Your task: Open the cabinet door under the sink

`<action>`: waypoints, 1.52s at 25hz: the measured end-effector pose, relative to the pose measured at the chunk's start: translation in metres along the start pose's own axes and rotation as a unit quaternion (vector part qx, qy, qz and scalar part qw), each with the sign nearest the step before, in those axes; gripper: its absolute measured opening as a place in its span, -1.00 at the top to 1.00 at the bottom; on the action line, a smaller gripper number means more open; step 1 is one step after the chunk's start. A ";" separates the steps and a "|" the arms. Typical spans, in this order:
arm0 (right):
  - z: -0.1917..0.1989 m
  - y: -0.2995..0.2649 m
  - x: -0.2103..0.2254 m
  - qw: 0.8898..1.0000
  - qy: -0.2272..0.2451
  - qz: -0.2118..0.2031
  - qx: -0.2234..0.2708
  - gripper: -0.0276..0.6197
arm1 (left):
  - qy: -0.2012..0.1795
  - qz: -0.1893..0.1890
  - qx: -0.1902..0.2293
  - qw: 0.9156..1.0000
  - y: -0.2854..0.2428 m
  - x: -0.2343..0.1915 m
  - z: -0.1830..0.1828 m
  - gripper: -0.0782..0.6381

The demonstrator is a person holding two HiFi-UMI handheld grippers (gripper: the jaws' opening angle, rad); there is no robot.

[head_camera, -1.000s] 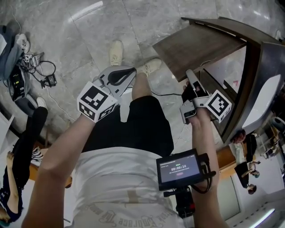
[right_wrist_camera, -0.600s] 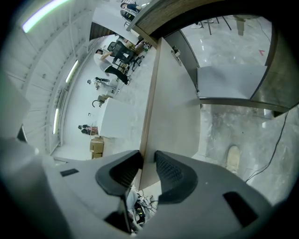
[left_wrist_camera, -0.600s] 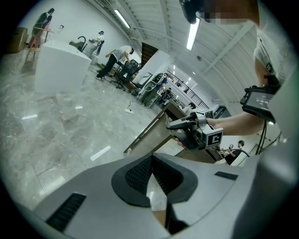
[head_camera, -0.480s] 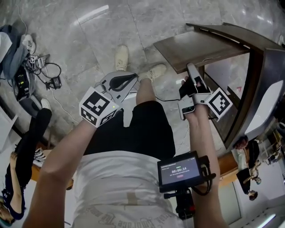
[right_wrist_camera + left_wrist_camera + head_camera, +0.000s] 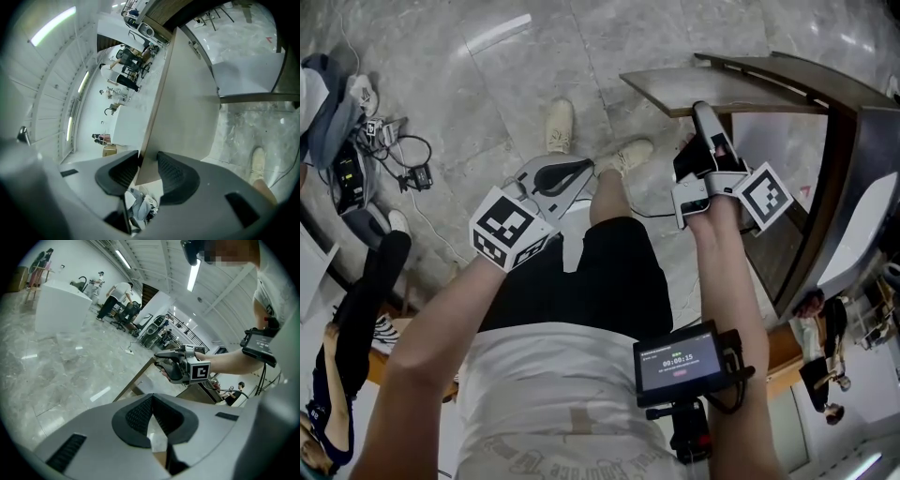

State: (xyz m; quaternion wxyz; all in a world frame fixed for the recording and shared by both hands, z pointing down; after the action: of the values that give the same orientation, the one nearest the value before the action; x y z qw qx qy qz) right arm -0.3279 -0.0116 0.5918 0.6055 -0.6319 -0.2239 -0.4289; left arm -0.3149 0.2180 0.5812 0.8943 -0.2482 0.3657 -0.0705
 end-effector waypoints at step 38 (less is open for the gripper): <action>0.009 0.159 -0.042 0.969 0.217 0.005 0.121 0.82 | -0.143 0.121 -0.076 0.979 -0.001 0.086 -0.064 0.75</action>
State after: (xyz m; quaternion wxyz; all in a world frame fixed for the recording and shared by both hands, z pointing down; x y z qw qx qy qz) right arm -0.2199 -0.0200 0.4672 0.7139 -0.4464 -0.1346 -0.5225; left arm -0.2963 0.1654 0.4894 0.9175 -0.2773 0.2660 0.1024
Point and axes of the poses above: the fingertips, and each gripper's own axes: y backward along the fingers, x to its right, z out of its underside, the point moved 4 cm from there along y, backward along the fingers, and after that the axes turned 1 degree about -y, right-handed, at the moved point
